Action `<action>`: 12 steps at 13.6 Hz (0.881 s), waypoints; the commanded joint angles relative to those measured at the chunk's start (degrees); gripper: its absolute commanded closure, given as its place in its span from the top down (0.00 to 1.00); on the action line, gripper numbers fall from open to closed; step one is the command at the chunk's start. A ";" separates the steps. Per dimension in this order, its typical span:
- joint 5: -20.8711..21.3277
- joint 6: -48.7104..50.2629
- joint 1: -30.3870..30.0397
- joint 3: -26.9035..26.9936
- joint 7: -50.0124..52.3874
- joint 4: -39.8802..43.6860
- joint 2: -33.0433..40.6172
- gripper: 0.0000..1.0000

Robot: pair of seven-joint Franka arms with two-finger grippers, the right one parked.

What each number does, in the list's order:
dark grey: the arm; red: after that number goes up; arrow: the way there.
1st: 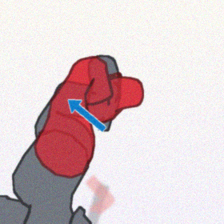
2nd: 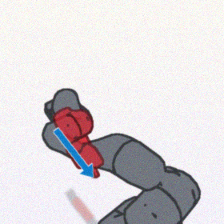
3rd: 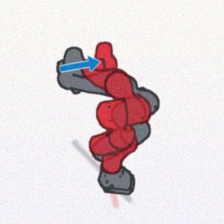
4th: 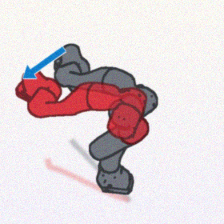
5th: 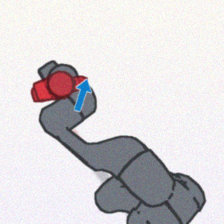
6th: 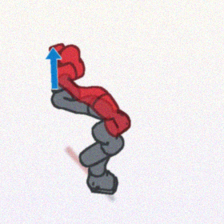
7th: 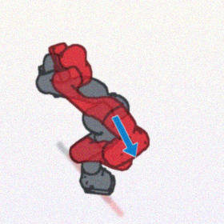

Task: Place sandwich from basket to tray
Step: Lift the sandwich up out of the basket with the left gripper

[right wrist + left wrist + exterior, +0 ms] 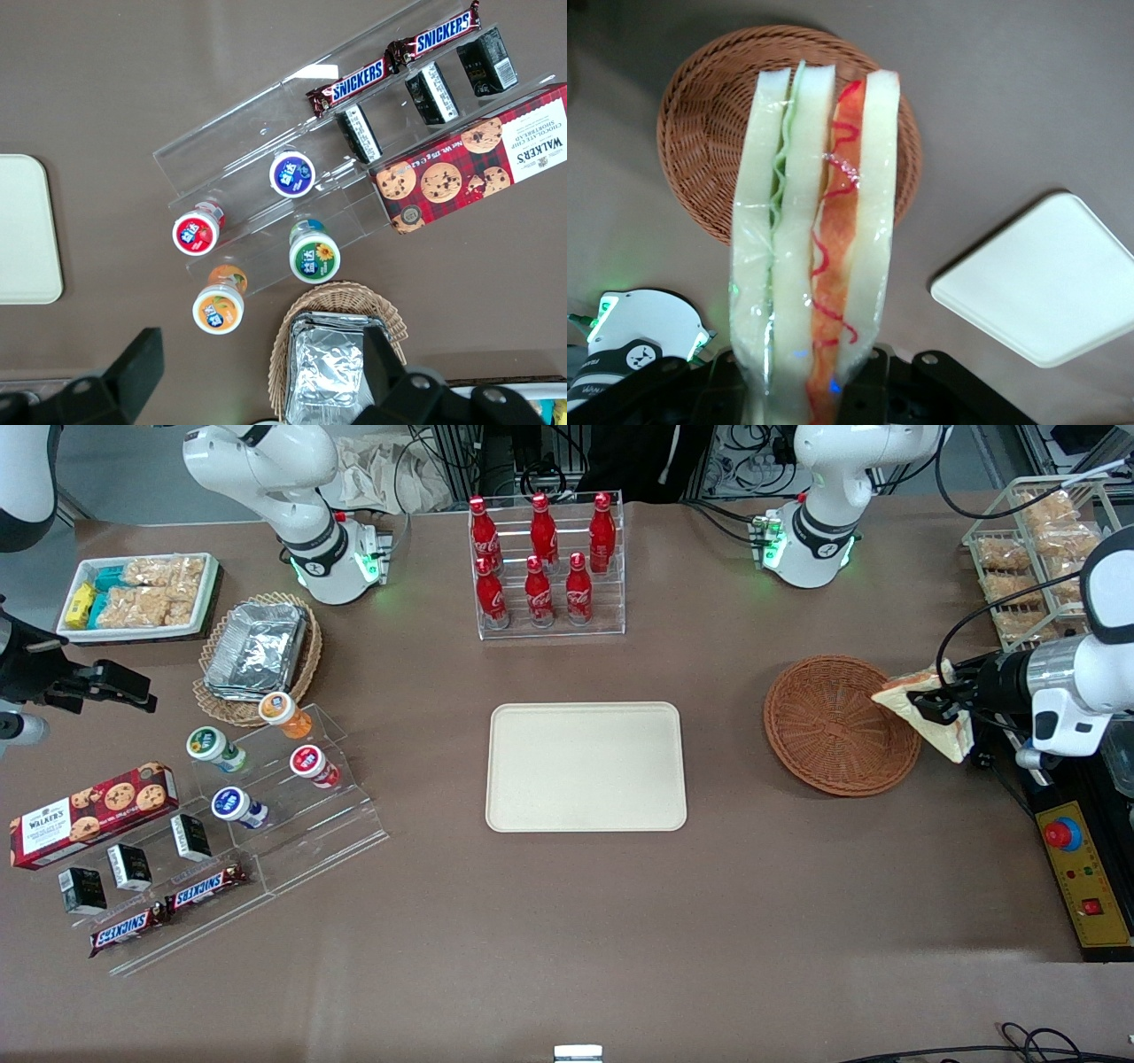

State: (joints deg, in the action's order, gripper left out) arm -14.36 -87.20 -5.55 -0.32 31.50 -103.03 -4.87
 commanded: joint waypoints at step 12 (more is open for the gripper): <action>1.27 -3.31 8.78 -17.52 1.20 9.95 -10.50 0.30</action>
State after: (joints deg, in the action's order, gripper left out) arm -14.30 -89.12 -0.23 -17.86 32.17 -95.47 -12.41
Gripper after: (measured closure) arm 0.700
